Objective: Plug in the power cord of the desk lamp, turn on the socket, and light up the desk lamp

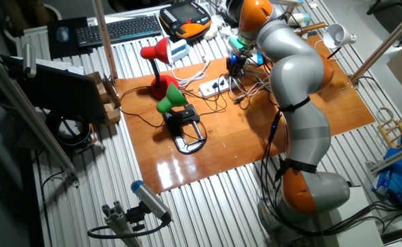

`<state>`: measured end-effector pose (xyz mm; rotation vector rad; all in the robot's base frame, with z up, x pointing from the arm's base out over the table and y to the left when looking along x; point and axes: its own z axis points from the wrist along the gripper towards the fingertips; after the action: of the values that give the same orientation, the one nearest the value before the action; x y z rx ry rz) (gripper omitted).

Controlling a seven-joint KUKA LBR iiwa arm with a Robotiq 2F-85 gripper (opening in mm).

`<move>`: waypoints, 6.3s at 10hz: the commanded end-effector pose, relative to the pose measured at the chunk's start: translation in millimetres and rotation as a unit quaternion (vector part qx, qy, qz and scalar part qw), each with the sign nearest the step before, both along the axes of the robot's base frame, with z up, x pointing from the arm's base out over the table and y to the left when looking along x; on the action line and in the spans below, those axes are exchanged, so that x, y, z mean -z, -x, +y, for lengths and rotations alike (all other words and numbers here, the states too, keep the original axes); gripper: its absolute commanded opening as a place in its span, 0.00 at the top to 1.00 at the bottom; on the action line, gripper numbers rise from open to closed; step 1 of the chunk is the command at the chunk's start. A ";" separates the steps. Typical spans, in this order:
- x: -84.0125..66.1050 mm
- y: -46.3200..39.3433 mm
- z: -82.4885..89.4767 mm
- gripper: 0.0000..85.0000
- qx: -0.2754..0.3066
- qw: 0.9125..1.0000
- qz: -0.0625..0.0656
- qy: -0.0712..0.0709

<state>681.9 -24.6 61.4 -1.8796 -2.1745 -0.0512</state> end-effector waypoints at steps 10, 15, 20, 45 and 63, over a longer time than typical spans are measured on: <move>1.9 0.1 -0.1 1.00 0.001 1.000 -0.007 0.004; 1.4 0.2 0.0 1.00 0.002 1.000 -0.012 0.005; -0.3 0.0 0.1 0.40 0.002 1.000 -0.029 0.012; -65.2 0.2 -8.7 1.00 -0.413 0.896 -0.127 0.100; -42.1 -31.9 7.4 1.00 -0.657 0.734 -0.170 0.027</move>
<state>713.7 -17.1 103.3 -0.3327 -3.1981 -0.0340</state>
